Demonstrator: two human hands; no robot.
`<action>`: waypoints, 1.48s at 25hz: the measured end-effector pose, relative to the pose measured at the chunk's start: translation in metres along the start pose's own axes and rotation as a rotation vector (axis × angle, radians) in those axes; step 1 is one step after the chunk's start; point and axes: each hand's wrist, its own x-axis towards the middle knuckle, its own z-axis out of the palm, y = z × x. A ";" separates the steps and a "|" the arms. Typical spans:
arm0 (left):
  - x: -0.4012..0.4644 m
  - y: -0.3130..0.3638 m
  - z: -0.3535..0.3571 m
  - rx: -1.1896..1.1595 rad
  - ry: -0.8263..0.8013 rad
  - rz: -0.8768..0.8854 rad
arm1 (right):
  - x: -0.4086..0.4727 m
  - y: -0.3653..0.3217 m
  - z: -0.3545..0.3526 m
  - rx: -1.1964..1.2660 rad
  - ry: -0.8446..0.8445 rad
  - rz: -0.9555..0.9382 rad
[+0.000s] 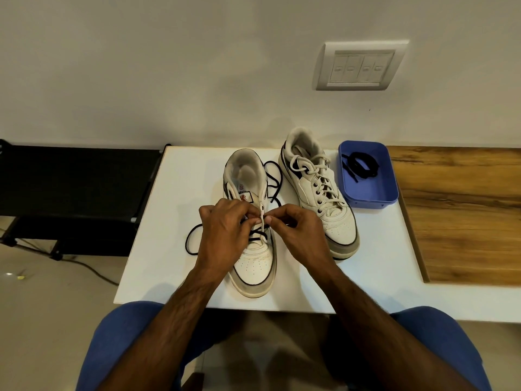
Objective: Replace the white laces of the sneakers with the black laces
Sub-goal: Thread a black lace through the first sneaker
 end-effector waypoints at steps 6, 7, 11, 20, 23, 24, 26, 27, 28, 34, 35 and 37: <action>0.002 0.002 -0.011 0.032 -0.110 0.112 | 0.007 -0.003 0.003 0.132 0.048 -0.005; 0.004 0.001 -0.013 0.072 -0.115 0.126 | 0.010 -0.005 -0.001 0.300 0.079 0.011; 0.008 -0.006 -0.018 0.081 -0.107 0.087 | 0.020 -0.017 -0.031 0.904 0.207 0.179; 0.014 -0.009 -0.023 0.057 -0.109 0.022 | 0.017 -0.002 -0.016 -0.374 -0.189 -0.211; 0.016 -0.015 -0.020 0.040 -0.109 0.037 | 0.022 -0.014 -0.034 0.456 -0.021 -0.174; 0.016 -0.017 -0.020 0.037 -0.110 0.040 | 0.022 -0.019 -0.041 0.763 0.001 -0.121; 0.017 -0.020 -0.019 0.027 -0.115 0.041 | 0.021 -0.022 -0.046 0.916 0.029 0.015; 0.017 -0.021 -0.019 0.017 -0.119 0.039 | 0.021 -0.022 -0.046 0.724 0.031 0.067; 0.018 -0.021 -0.019 0.006 -0.122 0.035 | 0.020 -0.021 -0.043 0.442 0.001 0.078; 0.018 -0.023 -0.021 -0.001 -0.144 0.037 | 0.013 -0.005 -0.008 -0.484 -0.159 -0.202; 0.019 -0.022 -0.021 -0.002 -0.145 0.037 | 0.016 -0.006 -0.010 -0.438 -0.124 -0.236; 0.019 -0.022 -0.022 0.000 -0.138 0.037 | 0.021 -0.008 -0.023 -0.076 -0.034 -0.225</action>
